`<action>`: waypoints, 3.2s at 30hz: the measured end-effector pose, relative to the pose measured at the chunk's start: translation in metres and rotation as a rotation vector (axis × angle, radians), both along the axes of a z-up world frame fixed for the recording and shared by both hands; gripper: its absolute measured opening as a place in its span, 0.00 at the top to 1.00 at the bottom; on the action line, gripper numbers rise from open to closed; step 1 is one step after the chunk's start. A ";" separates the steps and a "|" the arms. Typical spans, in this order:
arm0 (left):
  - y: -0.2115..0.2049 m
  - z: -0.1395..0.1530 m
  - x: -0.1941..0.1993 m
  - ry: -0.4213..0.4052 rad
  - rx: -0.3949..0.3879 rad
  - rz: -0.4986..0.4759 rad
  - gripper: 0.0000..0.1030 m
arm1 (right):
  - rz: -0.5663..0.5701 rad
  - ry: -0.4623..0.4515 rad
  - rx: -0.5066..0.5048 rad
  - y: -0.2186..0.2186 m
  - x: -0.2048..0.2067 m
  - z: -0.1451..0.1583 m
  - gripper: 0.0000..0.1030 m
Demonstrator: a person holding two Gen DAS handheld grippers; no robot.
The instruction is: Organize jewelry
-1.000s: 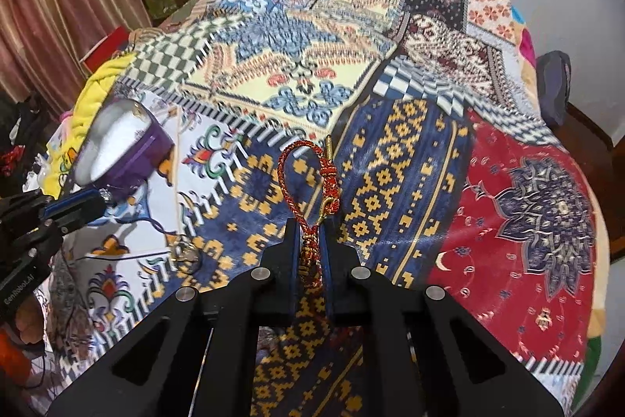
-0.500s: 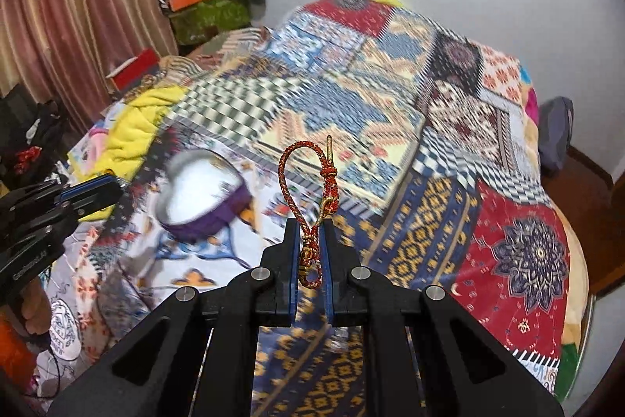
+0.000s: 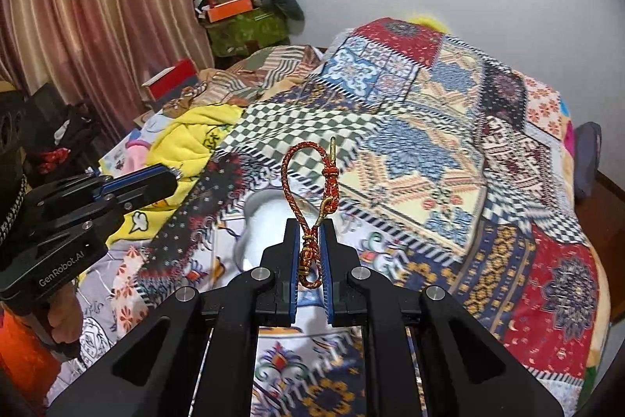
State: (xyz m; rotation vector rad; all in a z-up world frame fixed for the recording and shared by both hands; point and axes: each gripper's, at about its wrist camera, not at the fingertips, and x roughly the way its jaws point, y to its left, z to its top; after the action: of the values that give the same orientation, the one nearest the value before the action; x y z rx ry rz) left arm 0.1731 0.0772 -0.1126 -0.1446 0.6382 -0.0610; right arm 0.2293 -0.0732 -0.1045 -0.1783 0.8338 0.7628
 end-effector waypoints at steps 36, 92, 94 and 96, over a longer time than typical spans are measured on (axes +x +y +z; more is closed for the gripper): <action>0.034 -0.089 0.041 0.250 -0.029 -0.057 0.78 | 0.045 0.152 -0.037 0.054 0.021 -0.066 0.91; -0.023 -0.062 0.066 0.234 0.049 -0.139 0.85 | -0.178 0.080 -0.120 -0.061 0.001 -0.052 0.63; -0.025 -0.056 0.059 0.223 0.063 -0.135 0.75 | -0.199 0.081 -0.116 -0.072 -0.002 -0.051 0.63; -0.027 -0.047 0.052 0.207 0.073 -0.133 0.68 | -0.216 0.078 -0.112 -0.083 -0.007 -0.047 0.63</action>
State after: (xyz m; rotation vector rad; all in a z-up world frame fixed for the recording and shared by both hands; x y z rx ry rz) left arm 0.2249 0.0499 -0.1601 -0.0377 0.8548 -0.1524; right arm 0.2219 -0.1558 -0.1519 -0.1565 0.9535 0.5234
